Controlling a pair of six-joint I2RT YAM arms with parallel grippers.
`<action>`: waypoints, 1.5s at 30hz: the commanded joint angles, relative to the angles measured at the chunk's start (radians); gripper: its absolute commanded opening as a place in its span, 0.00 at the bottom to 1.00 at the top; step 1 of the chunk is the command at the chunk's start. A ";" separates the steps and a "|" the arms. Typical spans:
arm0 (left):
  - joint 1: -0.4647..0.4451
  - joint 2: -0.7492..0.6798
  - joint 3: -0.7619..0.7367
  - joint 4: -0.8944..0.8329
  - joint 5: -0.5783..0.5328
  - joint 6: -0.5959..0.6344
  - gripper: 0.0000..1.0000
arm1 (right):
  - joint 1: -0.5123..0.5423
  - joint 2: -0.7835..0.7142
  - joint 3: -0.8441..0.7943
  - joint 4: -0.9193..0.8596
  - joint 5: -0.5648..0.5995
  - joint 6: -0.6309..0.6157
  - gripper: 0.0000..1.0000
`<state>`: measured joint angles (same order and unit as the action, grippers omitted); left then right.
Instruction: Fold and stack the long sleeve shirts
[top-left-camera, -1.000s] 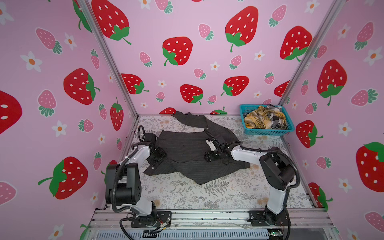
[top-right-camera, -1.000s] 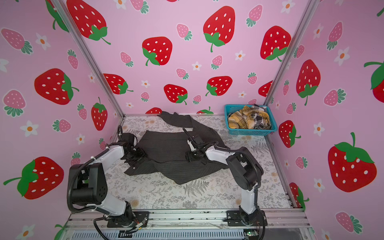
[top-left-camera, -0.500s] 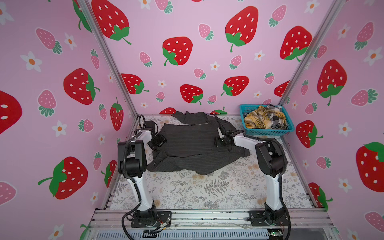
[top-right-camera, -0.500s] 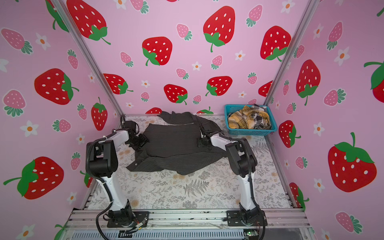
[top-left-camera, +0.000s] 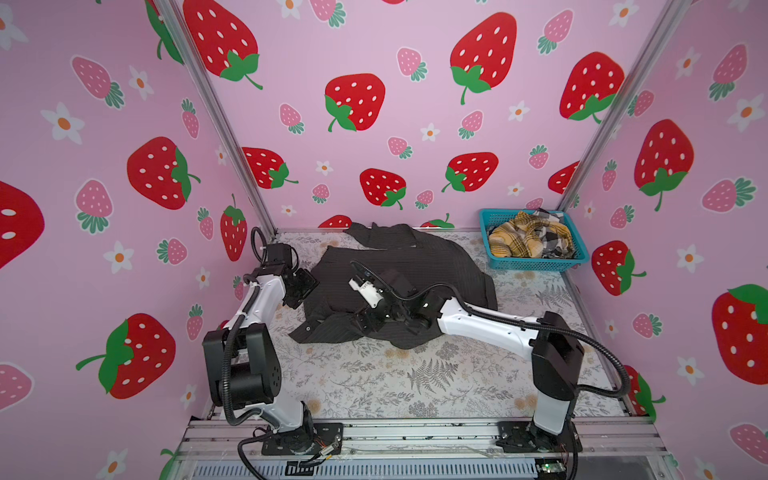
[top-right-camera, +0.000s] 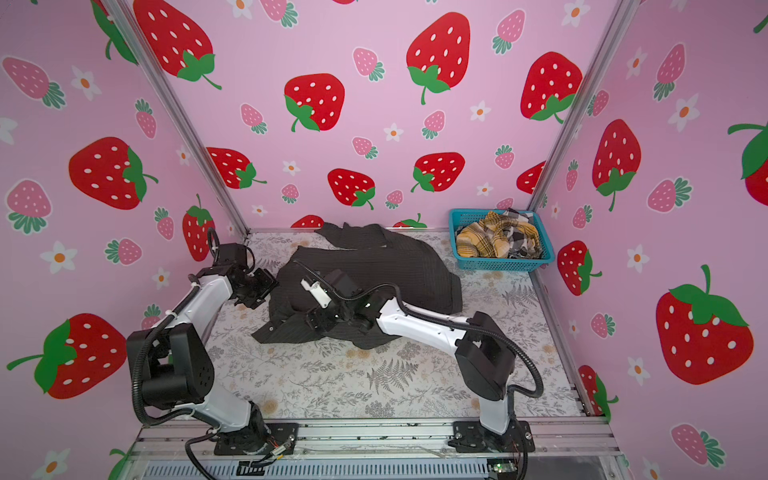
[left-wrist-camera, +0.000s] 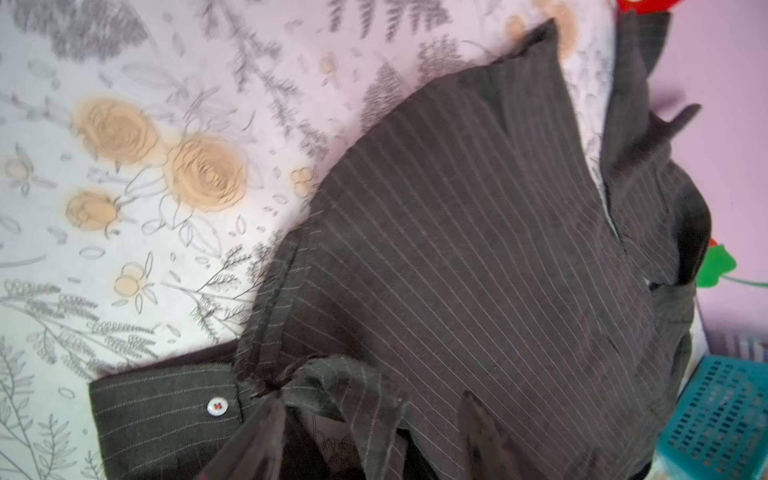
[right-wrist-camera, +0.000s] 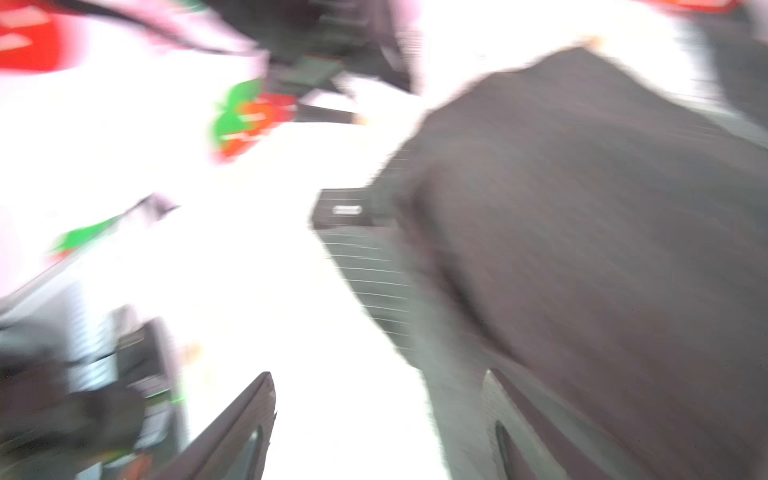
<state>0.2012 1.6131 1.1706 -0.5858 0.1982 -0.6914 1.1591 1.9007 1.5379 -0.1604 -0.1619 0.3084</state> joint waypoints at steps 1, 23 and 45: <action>0.075 0.025 -0.064 -0.010 0.071 -0.056 0.59 | 0.021 0.139 0.079 0.006 -0.056 -0.027 0.79; 0.187 -0.168 -0.232 -0.058 -0.053 -0.077 0.53 | 0.140 0.673 0.611 -0.254 0.171 -0.151 0.49; 0.120 -0.051 -0.049 -0.037 0.020 -0.072 0.53 | 0.142 -0.129 -0.008 -0.070 0.094 -0.009 0.00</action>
<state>0.3565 1.5452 1.0744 -0.6235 0.2031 -0.7639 1.3006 1.8694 1.6341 -0.2653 -0.0525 0.2466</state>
